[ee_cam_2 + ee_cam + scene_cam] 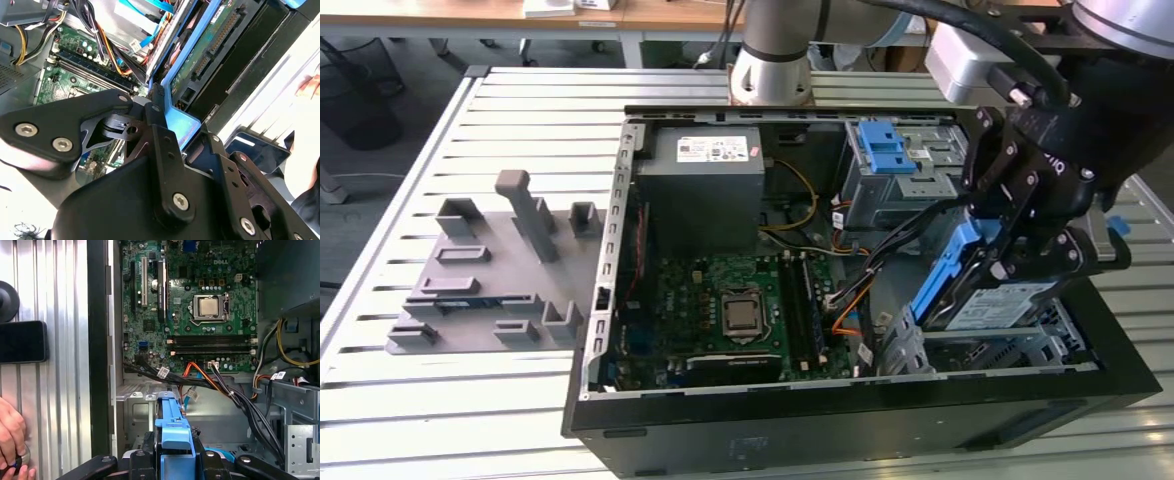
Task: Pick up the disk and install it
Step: 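Insert the disk into the insertion slot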
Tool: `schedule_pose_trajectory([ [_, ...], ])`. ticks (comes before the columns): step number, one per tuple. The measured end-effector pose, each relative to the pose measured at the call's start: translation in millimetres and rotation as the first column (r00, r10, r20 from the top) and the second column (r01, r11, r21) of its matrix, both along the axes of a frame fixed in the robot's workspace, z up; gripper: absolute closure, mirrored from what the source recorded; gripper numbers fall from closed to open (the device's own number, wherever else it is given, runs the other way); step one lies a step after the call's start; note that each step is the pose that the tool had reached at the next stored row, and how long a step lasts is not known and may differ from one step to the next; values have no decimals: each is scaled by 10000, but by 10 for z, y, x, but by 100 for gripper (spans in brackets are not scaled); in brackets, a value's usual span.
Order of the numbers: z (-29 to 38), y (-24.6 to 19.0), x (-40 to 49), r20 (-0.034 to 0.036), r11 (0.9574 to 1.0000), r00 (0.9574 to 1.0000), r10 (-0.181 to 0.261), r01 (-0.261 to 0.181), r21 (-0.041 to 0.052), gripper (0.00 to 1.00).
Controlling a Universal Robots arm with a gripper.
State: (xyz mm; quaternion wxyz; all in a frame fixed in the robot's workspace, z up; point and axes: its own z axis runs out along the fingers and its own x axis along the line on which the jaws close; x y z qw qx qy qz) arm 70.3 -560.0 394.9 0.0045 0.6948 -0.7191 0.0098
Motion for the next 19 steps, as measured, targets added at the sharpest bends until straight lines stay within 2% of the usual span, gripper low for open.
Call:
schedule_pose_trajectory([
  [19, -148, -1, 0, 0, 10000, 10000, 0, 0, 0, 63],
])
